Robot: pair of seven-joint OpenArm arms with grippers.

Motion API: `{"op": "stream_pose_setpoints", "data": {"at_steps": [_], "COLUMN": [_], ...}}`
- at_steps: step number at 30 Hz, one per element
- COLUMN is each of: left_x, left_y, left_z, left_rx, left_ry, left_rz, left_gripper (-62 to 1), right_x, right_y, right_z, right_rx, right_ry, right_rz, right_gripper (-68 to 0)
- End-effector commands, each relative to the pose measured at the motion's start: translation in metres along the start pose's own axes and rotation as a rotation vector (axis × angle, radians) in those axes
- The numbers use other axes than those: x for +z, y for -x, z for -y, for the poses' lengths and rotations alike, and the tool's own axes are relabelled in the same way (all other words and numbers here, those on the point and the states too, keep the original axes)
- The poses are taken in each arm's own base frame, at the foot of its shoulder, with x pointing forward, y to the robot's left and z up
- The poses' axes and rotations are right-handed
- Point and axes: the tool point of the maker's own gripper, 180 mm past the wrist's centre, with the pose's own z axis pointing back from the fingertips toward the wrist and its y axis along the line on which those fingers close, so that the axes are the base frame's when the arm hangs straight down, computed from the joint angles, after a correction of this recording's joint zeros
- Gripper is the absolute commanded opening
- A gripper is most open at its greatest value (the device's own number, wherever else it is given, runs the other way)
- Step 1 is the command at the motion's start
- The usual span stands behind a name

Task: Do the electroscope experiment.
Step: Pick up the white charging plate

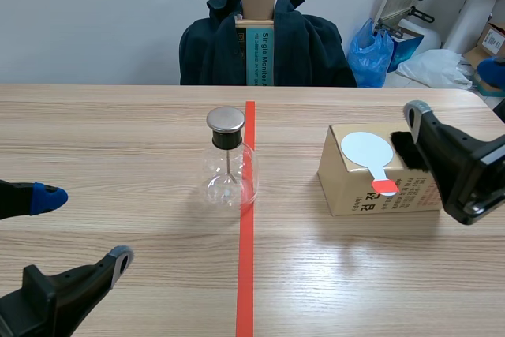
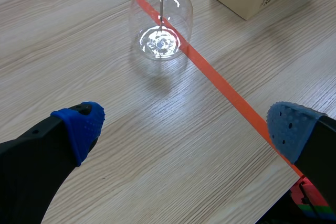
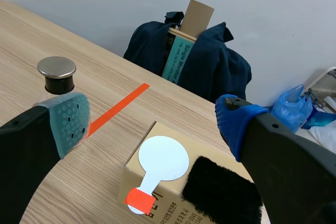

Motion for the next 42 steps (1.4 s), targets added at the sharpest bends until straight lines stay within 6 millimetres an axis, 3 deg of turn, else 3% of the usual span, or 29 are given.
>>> {"op": "stream_pose_setpoints", "data": {"at_steps": [1, 3, 4, 42], "left_x": [-0.0003, -0.0003, -0.0003, -0.0003], "left_y": [-0.0089, -0.0088, -0.0088, -0.0087], "left_z": [0.0028, 0.0027, 0.0027, 0.0028], "left_rx": [0.002, 0.001, 0.001, 0.001], "left_ry": [0.006, 0.006, 0.006, 0.007], "left_rz": [0.032, 0.032, 0.032, 0.032], "left_gripper": [1.4, 1.4, 1.4, 1.4], "right_x": [-0.0027, -0.0031, -0.0031, -0.0031], "right_y": [-0.008, -0.0084, -0.0084, -0.0049], "right_z": [0.0012, 0.0015, 0.0015, -0.0013], "right_rx": [0.001, 0.003, 0.003, 0.064], "right_ry": [0.003, 0.003, 0.003, -0.013], "right_rz": [0.024, 0.026, 0.026, 0.007], "right_gripper": [-14.3, 0.0, 0.4, 0.4]}}
